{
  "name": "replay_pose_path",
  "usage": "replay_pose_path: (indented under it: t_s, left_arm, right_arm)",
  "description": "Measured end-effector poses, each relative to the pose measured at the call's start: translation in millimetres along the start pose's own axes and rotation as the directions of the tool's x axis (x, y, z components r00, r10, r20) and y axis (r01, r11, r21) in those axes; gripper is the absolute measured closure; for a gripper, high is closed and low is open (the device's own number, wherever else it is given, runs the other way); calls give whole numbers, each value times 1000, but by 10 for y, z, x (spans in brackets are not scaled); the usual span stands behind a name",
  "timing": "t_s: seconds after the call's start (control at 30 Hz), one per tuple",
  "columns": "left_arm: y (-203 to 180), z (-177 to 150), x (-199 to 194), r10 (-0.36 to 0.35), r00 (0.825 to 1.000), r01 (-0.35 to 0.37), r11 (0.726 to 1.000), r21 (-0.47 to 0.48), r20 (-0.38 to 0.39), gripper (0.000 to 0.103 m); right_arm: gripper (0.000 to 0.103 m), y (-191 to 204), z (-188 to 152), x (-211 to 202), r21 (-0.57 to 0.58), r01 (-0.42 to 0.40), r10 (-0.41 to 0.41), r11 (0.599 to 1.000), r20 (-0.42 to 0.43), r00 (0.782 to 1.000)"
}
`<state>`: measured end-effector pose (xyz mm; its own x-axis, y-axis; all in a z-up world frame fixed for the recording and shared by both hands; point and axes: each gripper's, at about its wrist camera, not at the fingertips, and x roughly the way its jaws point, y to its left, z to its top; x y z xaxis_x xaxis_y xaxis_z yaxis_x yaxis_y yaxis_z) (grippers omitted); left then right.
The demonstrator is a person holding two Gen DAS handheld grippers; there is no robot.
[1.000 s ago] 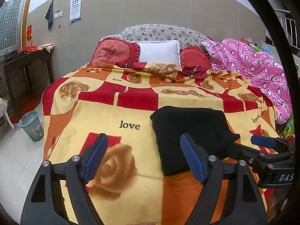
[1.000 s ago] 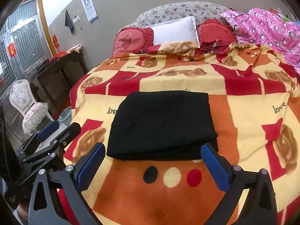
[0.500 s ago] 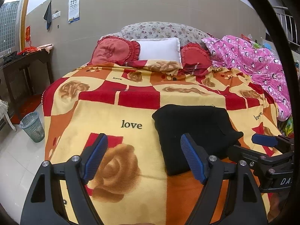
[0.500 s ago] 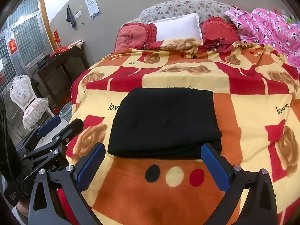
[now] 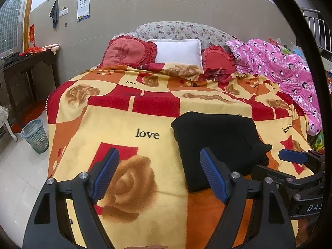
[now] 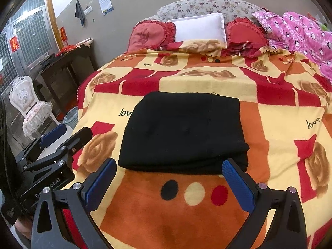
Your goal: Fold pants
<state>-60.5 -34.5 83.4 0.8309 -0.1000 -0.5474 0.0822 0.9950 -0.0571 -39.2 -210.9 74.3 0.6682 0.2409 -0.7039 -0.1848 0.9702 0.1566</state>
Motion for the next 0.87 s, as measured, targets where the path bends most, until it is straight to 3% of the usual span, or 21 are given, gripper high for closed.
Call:
replay_pose_path:
  t_s: [0.67,0.87]
  left_arm:
    - [37,-24,4,3,1000,-3,1000,-12,-14,23]
    - [91,-57,7,-25,999,25,1000,-19,-37,22]
  right_arm:
    - [1,16,-15,19,-13,3,-4,1000,-19,1000]
    - [1,-99,-27,-67,-3,20,-20,1000,-3,1000]
